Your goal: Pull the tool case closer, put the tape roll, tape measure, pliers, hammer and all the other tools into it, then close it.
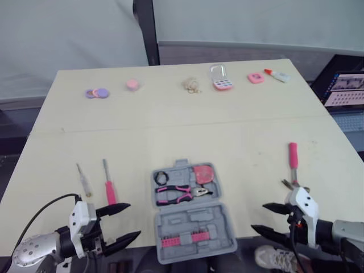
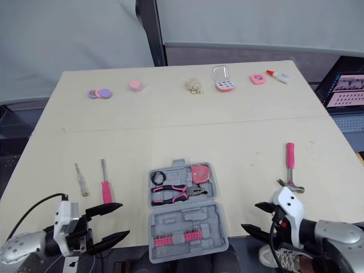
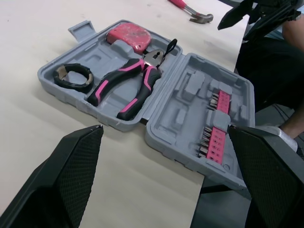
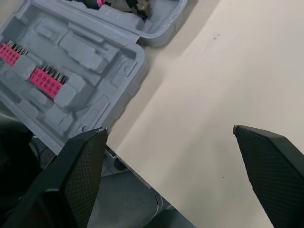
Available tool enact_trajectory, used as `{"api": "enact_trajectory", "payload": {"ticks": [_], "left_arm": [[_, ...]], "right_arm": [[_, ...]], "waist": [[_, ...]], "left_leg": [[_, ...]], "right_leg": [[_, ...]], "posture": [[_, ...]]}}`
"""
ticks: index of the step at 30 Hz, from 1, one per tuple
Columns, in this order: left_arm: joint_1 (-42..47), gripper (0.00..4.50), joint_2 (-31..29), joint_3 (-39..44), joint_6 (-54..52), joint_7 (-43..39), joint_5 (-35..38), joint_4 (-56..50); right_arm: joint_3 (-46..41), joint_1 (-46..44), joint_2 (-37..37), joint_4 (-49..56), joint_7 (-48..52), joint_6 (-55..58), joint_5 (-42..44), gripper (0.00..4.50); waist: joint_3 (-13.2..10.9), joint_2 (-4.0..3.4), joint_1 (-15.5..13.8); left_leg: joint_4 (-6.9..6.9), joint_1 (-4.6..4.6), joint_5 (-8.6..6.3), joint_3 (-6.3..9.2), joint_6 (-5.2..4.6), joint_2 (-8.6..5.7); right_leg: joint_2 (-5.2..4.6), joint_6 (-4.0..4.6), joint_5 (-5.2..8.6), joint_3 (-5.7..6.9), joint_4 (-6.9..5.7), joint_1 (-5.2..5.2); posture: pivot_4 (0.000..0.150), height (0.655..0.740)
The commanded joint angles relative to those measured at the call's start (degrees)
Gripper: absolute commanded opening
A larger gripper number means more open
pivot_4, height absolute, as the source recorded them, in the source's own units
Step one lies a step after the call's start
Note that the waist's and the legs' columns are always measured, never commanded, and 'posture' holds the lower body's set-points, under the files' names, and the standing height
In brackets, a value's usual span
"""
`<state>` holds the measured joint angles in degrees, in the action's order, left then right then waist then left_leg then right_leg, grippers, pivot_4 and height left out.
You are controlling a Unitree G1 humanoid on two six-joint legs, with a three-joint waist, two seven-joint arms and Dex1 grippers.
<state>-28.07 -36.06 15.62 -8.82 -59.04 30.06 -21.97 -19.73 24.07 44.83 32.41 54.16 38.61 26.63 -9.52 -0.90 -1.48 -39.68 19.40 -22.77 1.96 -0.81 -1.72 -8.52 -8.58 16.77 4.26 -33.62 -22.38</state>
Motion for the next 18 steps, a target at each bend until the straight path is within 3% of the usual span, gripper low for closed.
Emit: {"api": "enact_trajectory", "payload": {"ticks": [1,18], "left_arm": [[0.2,4.50,0.3,0.6,0.2,1.0,0.3,-1.1],[0.5,4.50,2.7,-2.2,2.5,1.4,-0.1,-1.1]], "right_arm": [[-3.2,1.2,-0.1,0.9,-0.6,-1.4,0.8,4.46],[-5.0,2.9,0.3,1.7,0.1,-2.6,1.8,4.46]], "waist": [[0.0,0.00,0.0],[0.0,0.00,0.0]], "left_leg": [[0.00,0.00,0.00,0.00,0.00,0.00],[0.00,-0.02,0.00,-0.04,-0.01,-0.01]], "right_leg": [[0.00,0.00,0.00,0.00,0.00,0.00],[0.01,0.00,0.00,-0.02,-0.03,0.01]], "posture": [[0.150,0.7400],[0.150,0.7400]]}}
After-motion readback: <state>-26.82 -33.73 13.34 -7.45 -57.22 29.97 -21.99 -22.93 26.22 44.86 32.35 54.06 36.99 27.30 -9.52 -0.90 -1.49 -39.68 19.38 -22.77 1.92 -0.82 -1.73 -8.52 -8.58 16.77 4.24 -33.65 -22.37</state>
